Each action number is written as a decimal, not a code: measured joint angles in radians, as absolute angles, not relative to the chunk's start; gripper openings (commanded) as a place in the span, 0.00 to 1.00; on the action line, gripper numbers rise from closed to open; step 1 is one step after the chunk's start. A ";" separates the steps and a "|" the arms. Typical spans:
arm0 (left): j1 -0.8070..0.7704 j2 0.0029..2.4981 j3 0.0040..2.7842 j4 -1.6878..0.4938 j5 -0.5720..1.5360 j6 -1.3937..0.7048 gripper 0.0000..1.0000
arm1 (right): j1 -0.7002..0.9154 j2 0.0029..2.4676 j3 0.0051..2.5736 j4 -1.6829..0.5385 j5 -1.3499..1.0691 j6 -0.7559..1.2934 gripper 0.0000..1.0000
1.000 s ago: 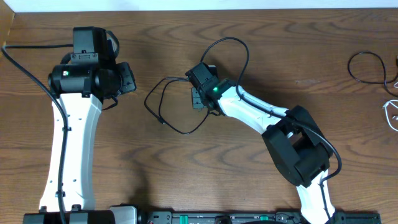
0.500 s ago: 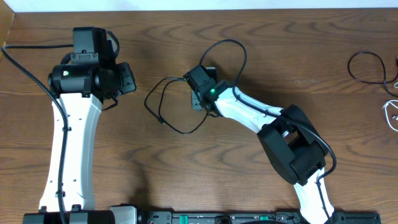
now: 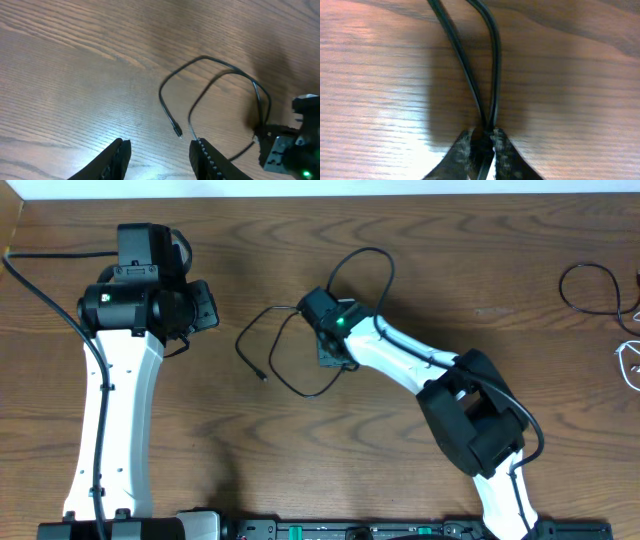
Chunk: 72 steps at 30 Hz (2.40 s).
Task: Untangle cables
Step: 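Reach the right gripper back to the black cable and grasp it, then carry the black cable to the upper right with the right gripper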
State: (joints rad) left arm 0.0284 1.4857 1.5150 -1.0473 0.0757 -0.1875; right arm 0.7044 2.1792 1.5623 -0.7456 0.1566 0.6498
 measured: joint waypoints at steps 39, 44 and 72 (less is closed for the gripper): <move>0.028 1.486 1.515 -1.034 0.076 -0.191 0.44 | 0.191 1.984 2.024 -0.960 -0.200 0.244 0.01; 0.028 1.486 1.515 -1.029 0.076 -0.191 0.44 | 0.035 1.974 2.213 -0.826 -0.129 0.267 0.01; 0.028 1.486 1.515 -1.003 0.110 -0.262 0.44 | -0.322 2.318 2.289 -0.784 0.088 0.326 0.01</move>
State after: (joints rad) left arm 0.0284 1.4860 1.5150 -1.0031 0.1104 -0.2623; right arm -0.3222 2.3180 2.2890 -0.7837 0.0875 0.3256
